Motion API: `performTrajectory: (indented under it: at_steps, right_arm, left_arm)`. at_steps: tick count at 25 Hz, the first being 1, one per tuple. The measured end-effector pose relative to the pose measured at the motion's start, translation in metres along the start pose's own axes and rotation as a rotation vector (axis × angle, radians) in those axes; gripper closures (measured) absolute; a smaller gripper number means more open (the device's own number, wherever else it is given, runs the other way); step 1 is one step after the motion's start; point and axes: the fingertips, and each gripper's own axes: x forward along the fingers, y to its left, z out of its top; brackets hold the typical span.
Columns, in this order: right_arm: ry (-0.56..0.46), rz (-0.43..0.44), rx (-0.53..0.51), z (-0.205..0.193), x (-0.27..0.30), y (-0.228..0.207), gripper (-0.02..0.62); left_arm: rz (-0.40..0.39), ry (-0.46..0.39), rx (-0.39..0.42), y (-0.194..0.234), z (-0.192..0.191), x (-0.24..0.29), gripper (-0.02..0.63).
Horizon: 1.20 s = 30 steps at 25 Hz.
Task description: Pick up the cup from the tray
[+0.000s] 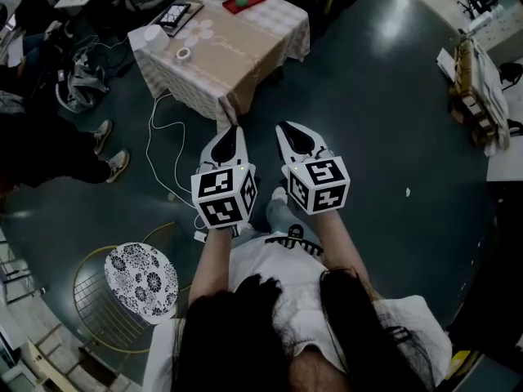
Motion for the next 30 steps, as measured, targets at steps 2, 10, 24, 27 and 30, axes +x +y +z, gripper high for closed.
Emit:
performTrajectory:
  at_steps: [2,10,24,27,30]
  right_arm:
    - [0.007,0.029,-0.026,0.002,0.007,-0.007,0.579]
    - [-0.01,0.137,-0.078,0.029,0.035,-0.054,0.367]
    - [-0.009,0.236,-0.057,0.047,0.077,-0.101,0.31]
    - [-0.016,0.218,-0.07,0.053,0.09,-0.112,0.293]
    - [-0.013,0.187,-0.088,0.062,0.107,-0.126,0.285]
  left_arm:
    - [0.008,0.002,-0.002,-0.002,0.004,0.012,0.601]
    - [0.046,-0.025,0.003,-0.024,0.03,0.066,0.601]
    - [0.156,-0.035,-0.003,-0.025,0.046,0.113,0.601]
    - [0.153,-0.044,0.002,-0.016,0.054,0.131,0.601]
    - [0.133,-0.045,0.005,-0.007,0.063,0.156,0.601]
